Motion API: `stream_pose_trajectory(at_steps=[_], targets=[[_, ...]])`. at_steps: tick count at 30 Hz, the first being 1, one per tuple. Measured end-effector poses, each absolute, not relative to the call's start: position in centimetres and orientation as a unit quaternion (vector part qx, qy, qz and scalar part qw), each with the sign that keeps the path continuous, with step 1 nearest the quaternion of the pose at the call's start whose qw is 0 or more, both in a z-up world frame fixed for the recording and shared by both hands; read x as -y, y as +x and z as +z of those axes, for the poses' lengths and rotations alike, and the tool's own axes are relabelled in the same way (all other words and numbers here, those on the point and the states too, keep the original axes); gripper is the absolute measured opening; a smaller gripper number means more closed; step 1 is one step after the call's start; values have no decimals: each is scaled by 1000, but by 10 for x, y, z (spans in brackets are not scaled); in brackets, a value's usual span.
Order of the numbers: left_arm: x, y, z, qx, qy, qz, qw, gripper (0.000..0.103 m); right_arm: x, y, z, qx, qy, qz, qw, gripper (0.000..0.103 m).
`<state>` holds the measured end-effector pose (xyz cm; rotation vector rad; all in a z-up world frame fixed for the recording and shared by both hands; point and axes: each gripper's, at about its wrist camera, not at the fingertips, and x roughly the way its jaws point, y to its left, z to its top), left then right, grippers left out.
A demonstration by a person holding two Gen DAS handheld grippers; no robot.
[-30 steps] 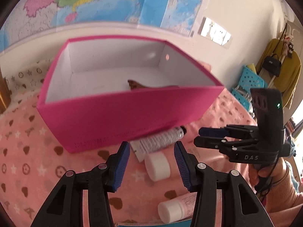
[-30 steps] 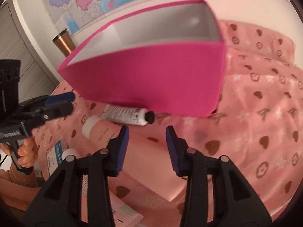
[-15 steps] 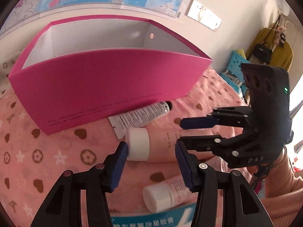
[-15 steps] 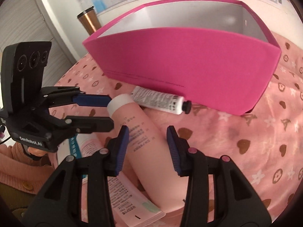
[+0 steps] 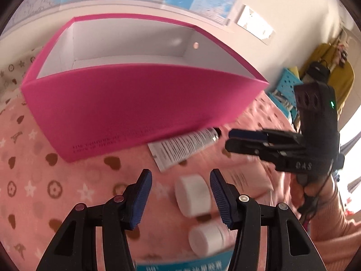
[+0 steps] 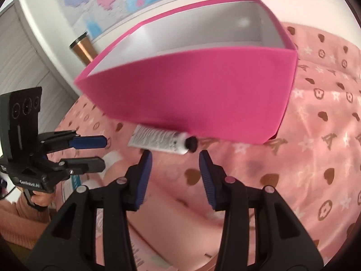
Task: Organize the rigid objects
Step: 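Move the right gripper to the white tube with black cap and grasp it, then lift the white tube with the right gripper and drop it into the pink box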
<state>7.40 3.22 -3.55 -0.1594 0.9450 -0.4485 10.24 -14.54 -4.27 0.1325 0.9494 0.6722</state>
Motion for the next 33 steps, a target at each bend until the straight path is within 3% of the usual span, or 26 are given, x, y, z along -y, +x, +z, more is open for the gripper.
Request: stream_pose_trajectory(at_steps=[17,24,27,29,31,33], targets=[[-16,110,-50,-490,-67,-201,846,56,135,121,-59,-462,116,332,814,47],[-8,107,-51,-486,-53,-215,846,60,145,109,-46,-414,182,381,806,50],[-6,106,-50,-485,-46,-211,848,59,134,105,-44,-417,151,369,817,50],[-6,105,-50,-484,-42,-208,849,60,125,107,-52,-433,132,348,821,49],[-6,106,-50,-484,-44,-210,848,60,126,108,-54,-434,139,345,821,39],[-5,105,-51,-484,-45,-212,848,60,130,108,-55,-436,147,344,819,35]])
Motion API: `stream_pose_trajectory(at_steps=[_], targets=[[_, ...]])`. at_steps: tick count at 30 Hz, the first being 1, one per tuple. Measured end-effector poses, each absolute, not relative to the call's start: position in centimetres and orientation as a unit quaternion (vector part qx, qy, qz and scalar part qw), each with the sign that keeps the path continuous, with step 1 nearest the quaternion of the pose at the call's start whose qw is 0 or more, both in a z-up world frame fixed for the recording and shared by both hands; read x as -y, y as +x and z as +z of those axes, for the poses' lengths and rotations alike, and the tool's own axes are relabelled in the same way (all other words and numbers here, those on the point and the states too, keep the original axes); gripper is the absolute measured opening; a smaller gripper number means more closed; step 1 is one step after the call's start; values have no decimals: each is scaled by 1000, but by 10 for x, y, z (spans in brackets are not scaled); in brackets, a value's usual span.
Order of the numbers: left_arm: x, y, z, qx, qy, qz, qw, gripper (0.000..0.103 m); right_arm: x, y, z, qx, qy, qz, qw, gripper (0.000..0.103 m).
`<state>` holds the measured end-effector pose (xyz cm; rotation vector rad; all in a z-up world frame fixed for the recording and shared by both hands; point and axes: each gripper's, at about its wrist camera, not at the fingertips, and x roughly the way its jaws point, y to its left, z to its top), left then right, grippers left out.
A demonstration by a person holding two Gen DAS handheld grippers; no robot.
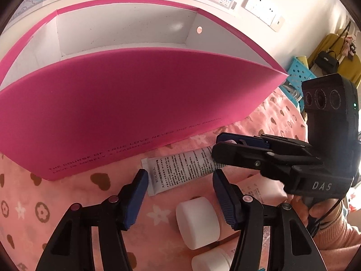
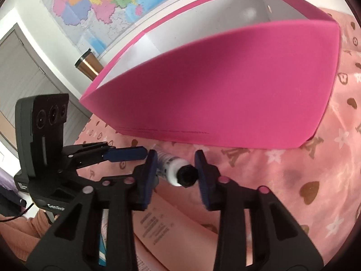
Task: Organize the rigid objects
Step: 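Lift the white tube with the right gripper and drop it into the pink box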
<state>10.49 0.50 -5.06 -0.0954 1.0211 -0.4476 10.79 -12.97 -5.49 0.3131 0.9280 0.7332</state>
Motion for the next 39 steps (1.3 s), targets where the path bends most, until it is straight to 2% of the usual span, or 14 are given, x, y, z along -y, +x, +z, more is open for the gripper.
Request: stream_pose_trajectory(at_steps=[7,16,26,39], targets=[[8,100,-49,-478,-28,-216,851,60,140,102,-37,-421,162,351,820,28],[22,91,-41,-460,-2,-228,858,60,155,94,-16,-404,179,356,823,26],[27,85,-25,-438,-3,-241,866,35,154,85,8,-381,178,371,828,25],[24,78,52,-368,24,-233,900,34,165,91,65,-317,189,402,838,24]])
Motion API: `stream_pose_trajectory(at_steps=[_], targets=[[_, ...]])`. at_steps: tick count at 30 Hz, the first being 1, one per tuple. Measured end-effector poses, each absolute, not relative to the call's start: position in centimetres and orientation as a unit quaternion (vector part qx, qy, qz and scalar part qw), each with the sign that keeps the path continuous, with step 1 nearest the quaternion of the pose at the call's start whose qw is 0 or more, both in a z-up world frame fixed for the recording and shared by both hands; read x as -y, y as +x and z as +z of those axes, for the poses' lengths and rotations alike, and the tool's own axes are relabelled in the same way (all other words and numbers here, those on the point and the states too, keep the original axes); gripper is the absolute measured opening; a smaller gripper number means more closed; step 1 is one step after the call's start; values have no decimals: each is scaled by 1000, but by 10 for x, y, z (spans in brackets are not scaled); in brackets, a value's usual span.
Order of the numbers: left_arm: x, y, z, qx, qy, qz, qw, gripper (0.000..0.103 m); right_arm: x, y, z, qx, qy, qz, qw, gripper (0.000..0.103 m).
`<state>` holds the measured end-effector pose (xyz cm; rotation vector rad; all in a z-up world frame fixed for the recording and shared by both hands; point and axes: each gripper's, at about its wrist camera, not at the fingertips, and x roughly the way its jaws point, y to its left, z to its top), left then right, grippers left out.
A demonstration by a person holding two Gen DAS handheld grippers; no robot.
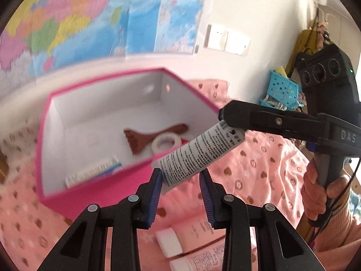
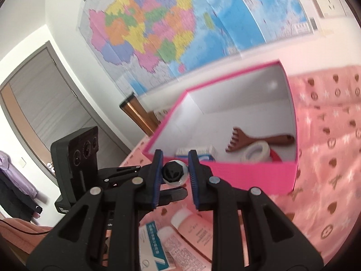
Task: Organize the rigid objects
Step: 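Lift the white tube with the right gripper and drop it into the pink box, then withdraw the right gripper and move it to the pink-and-white tube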
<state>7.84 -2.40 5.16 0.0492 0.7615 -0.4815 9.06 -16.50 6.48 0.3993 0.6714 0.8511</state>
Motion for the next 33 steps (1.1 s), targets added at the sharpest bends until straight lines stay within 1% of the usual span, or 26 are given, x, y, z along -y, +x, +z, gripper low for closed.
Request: stream_pose_trajectory(at_steps=[2,9,12,19,20,21,22,25,29,32,33], targets=[[27,76,63,-351,52,-220,909,34,168,93,74,-304,194,408,839,24],[33,94,79,-335,76,-213,914,34,173,106,88,-286,195,408,845,24],[36,105,78,-342,69,-218,912,34,177,120,82,-295,204,402,843,24],[53,131,60,-361,88,-201,906,34,185,150,58,-327,217,382,837,24],[54,135,57,-366,88,-199,905,33,185,155,53,-333,223,387,830,21],[56,138,55,-370,87,-198,903,33,184,158,50,-338,222,387,829,9],[57,141,52,-374,86,-199,902,33,184,161,47,-342,219,382,830,9],[60,148,45,-384,83,-199,898,33,183,169,39,-353,201,354,842,9],[57,148,36,-393,73,-205,893,33,188,163,40,-346,172,320,865,11],[54,146,35,-388,66,-207,896,33,193,156,41,-343,159,305,874,15],[51,144,36,-385,62,-208,897,33,194,155,40,-343,159,305,874,21]])
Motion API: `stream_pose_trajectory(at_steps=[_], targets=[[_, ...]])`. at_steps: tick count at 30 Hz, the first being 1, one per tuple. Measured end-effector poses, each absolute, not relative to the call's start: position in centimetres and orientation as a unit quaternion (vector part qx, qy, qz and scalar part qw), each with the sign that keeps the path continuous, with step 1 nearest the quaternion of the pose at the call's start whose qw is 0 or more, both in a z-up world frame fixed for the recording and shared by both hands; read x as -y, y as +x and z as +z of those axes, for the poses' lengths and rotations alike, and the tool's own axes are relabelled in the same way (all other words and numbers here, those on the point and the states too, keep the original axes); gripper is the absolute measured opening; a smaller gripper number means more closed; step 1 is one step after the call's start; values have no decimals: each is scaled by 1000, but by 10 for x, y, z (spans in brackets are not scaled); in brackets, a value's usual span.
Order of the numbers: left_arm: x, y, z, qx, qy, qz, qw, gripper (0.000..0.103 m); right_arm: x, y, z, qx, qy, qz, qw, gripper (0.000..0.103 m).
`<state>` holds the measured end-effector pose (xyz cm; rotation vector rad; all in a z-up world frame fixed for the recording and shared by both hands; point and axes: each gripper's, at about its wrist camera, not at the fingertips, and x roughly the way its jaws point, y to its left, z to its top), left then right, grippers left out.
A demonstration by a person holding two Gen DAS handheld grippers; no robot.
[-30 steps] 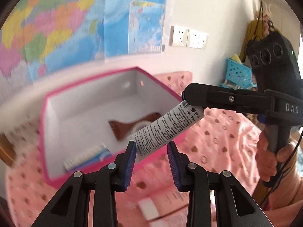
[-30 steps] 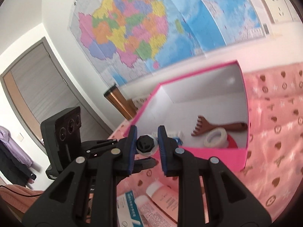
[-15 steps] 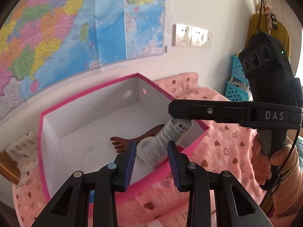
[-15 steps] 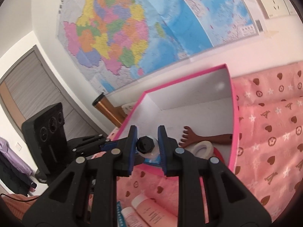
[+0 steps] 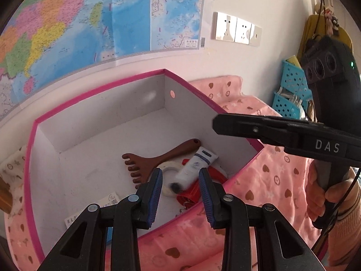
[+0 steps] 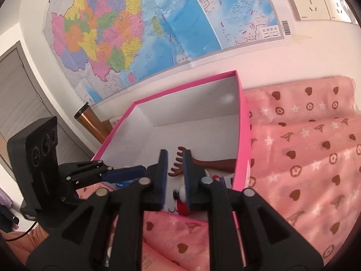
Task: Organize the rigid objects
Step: 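Withdraw the right gripper and move it to the pink-and-white tube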
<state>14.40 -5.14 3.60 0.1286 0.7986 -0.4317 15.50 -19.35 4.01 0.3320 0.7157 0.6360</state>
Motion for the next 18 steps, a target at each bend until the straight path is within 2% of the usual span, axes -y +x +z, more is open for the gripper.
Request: stream_pose_trajectory(at_steps=[1,5,8,11,17,18], targets=[[49,142,37,-382,59,-211,898,33,195,153,40,-343,157,301,876,25],[39,128,45,-362,48,-211,907,35,202,144,37,-342,160,297,877,27],[28,114,53,-343,35,-210,915,40,206,136,38,-337,163,297,879,29],[14,98,60,-326,19,-209,922,44,211,124,41,-328,167,298,881,37],[-3,79,56,-325,-4,-203,924,48,213,101,44,-323,166,307,880,42],[-5,77,55,-326,-5,-199,924,48,213,99,43,-324,165,308,879,45]])
